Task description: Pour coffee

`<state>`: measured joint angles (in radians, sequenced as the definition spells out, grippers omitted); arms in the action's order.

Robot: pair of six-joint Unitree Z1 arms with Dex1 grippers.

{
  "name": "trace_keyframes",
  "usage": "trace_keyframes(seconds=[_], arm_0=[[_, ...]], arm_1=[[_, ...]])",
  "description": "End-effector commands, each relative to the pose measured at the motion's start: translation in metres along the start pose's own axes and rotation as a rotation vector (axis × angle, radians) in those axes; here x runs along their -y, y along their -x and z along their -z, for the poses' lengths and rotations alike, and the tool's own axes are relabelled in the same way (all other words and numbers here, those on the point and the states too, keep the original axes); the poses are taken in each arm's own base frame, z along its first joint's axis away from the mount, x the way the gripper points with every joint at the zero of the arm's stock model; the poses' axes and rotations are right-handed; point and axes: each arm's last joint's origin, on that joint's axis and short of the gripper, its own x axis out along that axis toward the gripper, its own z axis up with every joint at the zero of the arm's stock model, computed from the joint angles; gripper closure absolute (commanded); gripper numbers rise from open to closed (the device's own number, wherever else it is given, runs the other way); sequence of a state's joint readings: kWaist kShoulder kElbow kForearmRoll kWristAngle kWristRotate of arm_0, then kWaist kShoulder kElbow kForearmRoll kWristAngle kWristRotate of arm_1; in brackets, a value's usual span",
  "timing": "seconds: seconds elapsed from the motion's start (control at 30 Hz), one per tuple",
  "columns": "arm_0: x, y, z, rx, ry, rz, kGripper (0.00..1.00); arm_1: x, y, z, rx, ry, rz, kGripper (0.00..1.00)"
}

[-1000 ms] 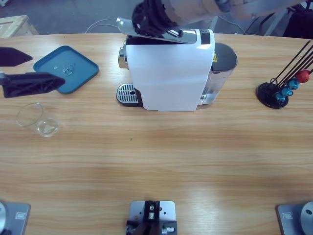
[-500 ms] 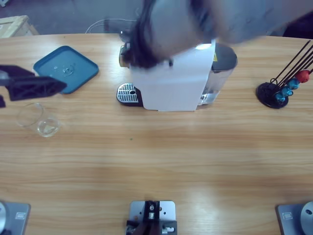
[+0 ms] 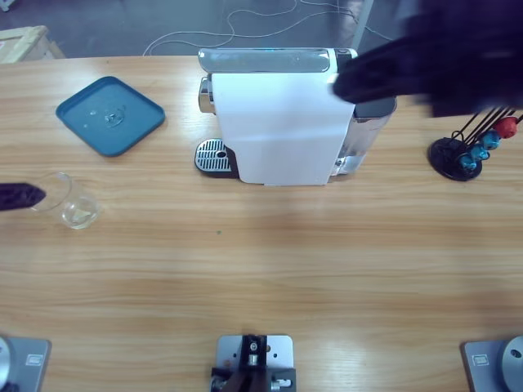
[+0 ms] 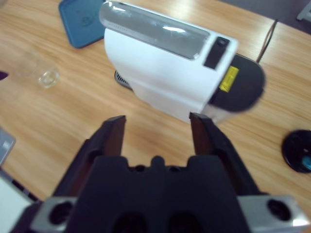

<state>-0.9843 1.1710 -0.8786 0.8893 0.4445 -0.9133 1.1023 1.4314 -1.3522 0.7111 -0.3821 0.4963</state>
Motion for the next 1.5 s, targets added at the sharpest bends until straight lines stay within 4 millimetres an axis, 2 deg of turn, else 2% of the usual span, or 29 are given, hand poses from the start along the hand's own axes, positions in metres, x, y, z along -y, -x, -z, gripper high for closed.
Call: trace_keyframes(seconds=[0.03, 0.2, 0.37, 0.6, 0.77, 1.1, 1.17, 1.27, 1.5], arm_0=[[0.002, -0.029, 0.030, -0.012, 0.035, -0.110, 0.000], [0.009, -0.058, 0.041, 0.079, 0.035, -0.121, 0.000], [0.011, -0.069, 0.042, 0.142, 0.007, -0.182, 0.000], [0.028, -0.093, 0.046, 0.124, -0.048, -0.229, 0.000], [0.035, -0.107, 0.046, 0.145, -0.079, -0.254, 0.004], [0.029, -0.112, 0.034, 0.209, -0.038, -0.326, 0.000], [0.030, -0.112, 0.034, 0.203, -0.042, -0.321, 0.029], [0.030, -0.114, 0.035, 0.180, -0.040, -0.306, 0.140], [0.028, -0.115, 0.037, 0.178, -0.021, -0.309, 0.136]], arm_1=[[0.063, 0.072, 0.059, 0.014, -0.015, 0.014, 0.000], [0.078, 0.074, 0.084, -0.022, -0.041, 0.035, 0.000], [0.081, 0.076, 0.088, -0.036, -0.049, 0.037, 0.000], [0.080, 0.074, 0.088, -0.042, -0.049, 0.038, 0.000], [0.079, 0.060, 0.098, -0.083, -0.054, 0.065, 0.000], [0.081, 0.057, 0.104, -0.087, -0.067, 0.073, 0.000], [0.081, 0.057, 0.104, -0.087, -0.068, 0.076, 0.000], [0.080, 0.056, 0.103, -0.089, -0.066, 0.080, 0.000], [0.080, 0.055, 0.104, -0.088, -0.068, 0.082, 0.000]])
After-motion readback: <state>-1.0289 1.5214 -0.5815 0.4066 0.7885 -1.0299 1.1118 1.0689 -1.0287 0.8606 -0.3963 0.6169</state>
